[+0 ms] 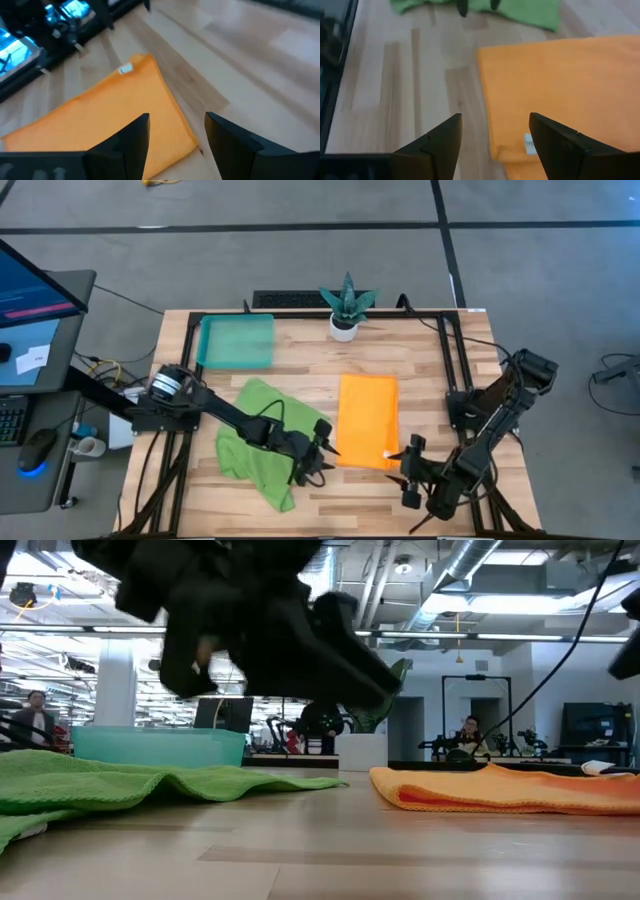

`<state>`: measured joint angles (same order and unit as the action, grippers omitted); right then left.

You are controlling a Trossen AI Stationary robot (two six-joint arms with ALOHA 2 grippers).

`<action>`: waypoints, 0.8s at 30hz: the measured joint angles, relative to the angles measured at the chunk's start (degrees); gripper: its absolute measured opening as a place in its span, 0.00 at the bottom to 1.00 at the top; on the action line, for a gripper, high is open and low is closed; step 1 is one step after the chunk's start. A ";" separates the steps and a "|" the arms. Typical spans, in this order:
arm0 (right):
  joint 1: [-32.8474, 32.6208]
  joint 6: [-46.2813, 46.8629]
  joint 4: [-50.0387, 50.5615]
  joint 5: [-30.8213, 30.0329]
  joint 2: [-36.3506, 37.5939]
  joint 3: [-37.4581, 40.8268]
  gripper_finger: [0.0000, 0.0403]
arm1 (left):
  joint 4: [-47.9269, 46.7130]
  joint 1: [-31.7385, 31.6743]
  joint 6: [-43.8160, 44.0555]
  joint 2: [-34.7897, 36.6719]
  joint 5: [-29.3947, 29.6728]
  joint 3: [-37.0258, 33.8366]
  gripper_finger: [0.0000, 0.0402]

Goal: Roll microfiber towels into tight, uniform cylinder then place into a basket
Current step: Fold the yellow microfiber cloth

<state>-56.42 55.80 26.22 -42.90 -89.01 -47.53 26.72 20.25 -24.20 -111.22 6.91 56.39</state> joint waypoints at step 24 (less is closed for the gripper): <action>5.16 -3.81 -0.78 9.59 -8.11 0.02 0.63 | -1.59 -2.84 -0.92 -11.54 -0.03 7.00 0.46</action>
<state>-51.27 51.99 25.44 -33.31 -97.12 -47.51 25.13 17.41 -25.12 -122.76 6.87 63.40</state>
